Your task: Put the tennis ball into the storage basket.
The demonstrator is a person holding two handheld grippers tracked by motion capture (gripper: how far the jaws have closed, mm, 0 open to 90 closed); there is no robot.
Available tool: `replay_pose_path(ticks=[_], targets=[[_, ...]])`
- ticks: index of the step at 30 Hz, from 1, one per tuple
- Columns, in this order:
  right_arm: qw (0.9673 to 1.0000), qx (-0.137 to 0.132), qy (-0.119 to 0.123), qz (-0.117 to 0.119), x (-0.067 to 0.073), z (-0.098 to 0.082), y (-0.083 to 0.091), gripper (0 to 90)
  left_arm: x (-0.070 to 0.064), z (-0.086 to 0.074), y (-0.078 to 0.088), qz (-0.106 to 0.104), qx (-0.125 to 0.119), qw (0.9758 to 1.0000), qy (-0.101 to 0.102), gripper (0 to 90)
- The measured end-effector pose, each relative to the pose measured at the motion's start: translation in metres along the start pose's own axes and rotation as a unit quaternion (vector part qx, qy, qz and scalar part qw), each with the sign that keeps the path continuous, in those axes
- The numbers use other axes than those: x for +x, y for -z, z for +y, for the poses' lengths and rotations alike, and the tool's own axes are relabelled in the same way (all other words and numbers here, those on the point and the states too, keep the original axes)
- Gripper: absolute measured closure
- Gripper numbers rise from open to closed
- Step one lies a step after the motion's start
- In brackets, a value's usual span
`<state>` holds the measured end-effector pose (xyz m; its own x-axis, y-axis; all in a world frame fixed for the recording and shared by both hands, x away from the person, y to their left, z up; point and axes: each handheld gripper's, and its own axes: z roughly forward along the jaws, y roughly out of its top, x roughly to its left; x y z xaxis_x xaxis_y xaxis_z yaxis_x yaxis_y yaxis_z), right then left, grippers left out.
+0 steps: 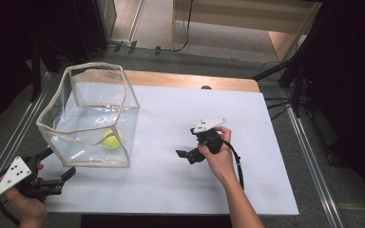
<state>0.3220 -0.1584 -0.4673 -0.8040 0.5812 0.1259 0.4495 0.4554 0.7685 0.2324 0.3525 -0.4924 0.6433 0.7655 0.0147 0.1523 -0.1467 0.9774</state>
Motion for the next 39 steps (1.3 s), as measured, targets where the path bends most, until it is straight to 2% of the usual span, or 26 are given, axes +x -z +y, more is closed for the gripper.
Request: replay_pose_path(ticks=[15, 21, 39], targets=[[0.999, -0.022, -0.027, -0.028, -0.012, -0.033, 0.028, 0.0, 0.0, 0.0, 0.0, 0.001, 0.0, 1.0, 0.0, 0.0], [0.9977, -0.032, -0.041, -0.044, -0.016, -0.046, 0.039, 0.0, 0.0, 0.0, 0.0, 0.0, 0.0, 1.0, 0.0, 0.0], [0.9935, -0.046, -0.074, -0.072, -0.022, -0.086, 0.066, 0.0, 0.0, 0.0, 0.0, 0.002, 0.004, 1.0, -0.003, 0.0]])
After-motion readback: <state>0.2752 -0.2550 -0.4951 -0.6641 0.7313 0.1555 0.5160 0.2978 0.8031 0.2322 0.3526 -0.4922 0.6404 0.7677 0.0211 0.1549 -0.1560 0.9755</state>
